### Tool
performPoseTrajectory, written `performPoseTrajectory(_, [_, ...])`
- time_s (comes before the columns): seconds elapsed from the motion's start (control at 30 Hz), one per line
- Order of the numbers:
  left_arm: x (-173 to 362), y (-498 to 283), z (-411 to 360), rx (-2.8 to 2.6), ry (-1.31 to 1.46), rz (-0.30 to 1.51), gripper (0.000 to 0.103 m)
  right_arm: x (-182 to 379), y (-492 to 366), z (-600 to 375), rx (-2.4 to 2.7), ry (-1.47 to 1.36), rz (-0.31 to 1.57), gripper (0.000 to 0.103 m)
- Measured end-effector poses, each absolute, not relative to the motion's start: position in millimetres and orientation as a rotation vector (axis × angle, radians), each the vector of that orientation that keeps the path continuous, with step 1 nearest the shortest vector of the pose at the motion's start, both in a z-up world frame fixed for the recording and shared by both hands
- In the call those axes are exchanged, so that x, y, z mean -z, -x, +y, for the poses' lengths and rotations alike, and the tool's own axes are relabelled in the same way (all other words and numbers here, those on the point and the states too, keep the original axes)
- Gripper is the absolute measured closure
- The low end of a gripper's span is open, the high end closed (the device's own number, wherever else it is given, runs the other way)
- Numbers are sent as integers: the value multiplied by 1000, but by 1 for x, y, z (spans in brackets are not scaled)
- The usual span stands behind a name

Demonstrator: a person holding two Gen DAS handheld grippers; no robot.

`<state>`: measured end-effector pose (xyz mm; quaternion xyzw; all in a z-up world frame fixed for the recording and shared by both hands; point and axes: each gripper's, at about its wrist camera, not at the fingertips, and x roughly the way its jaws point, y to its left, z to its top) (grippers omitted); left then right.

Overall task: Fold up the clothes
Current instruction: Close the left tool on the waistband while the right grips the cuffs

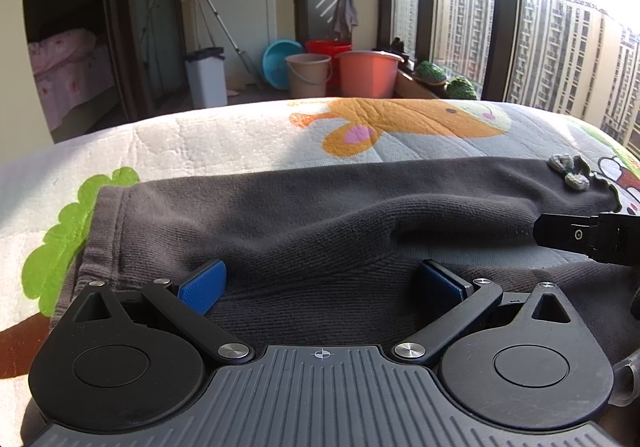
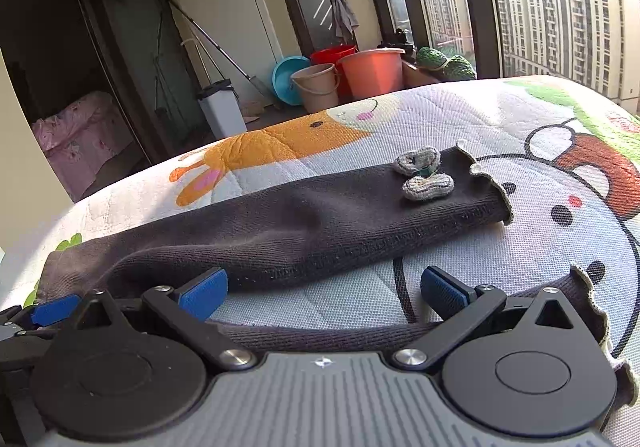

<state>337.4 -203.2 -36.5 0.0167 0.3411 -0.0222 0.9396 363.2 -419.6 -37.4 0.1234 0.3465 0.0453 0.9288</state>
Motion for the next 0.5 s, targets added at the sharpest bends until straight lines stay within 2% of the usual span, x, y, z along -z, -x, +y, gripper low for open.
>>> performPoseTrajectory(0.2, [30,-338,-193,150,-37,772,0,37,-363,-422,-105,-262,713,0])
performPoseTrajectory(0.33, [28,-334,-178,201,72,763,0,38,-359,-438,-131,-368,676,0])
performPoseTrajectory(0.5, [29,-328,-163,267,130,739,0,37,-361,-433,-116,-340,677,0])
